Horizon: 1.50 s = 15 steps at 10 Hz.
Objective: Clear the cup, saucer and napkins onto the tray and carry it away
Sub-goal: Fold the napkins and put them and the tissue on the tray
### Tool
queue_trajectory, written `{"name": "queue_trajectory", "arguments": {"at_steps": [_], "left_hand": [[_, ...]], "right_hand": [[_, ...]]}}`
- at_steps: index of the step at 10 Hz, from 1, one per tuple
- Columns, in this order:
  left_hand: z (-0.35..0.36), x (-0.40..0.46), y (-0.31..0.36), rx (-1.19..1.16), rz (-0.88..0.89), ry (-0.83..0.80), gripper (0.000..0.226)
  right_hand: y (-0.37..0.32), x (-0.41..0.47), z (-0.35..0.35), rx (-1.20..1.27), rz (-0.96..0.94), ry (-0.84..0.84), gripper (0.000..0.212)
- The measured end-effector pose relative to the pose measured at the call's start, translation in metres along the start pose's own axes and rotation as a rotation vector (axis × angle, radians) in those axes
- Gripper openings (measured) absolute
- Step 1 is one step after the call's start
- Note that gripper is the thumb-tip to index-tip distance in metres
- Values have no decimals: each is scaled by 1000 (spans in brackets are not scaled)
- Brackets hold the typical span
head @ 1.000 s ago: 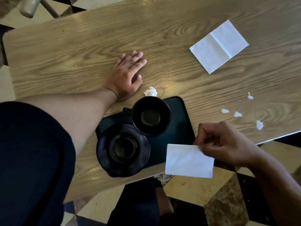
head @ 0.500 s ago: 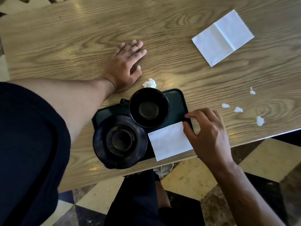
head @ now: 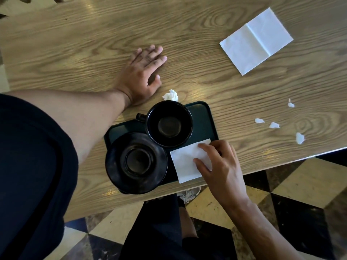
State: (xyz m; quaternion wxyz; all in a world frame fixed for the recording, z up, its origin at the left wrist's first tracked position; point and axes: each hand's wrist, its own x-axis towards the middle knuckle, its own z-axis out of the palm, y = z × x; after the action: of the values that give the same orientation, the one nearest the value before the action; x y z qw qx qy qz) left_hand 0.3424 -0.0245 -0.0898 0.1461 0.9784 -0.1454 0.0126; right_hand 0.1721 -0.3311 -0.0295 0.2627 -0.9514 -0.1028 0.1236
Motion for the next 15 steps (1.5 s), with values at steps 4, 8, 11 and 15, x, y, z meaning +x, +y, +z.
{"name": "queue_trajectory", "arguments": {"at_steps": [4,8,11,15], "left_hand": [[1,0,0,-10,7,30,57],[2,0,-1,-14,6,29,57],[3,1,-2,-12,10,40,57],[6,2,-2,-11,8,59,58]], "right_hand": [[-1,6,2,20,55,34,36],[-2,4,2,41,68,3,34],[-2,1,-3,93,72,17,36],[43,153,-50,281,285,461,18]]}}
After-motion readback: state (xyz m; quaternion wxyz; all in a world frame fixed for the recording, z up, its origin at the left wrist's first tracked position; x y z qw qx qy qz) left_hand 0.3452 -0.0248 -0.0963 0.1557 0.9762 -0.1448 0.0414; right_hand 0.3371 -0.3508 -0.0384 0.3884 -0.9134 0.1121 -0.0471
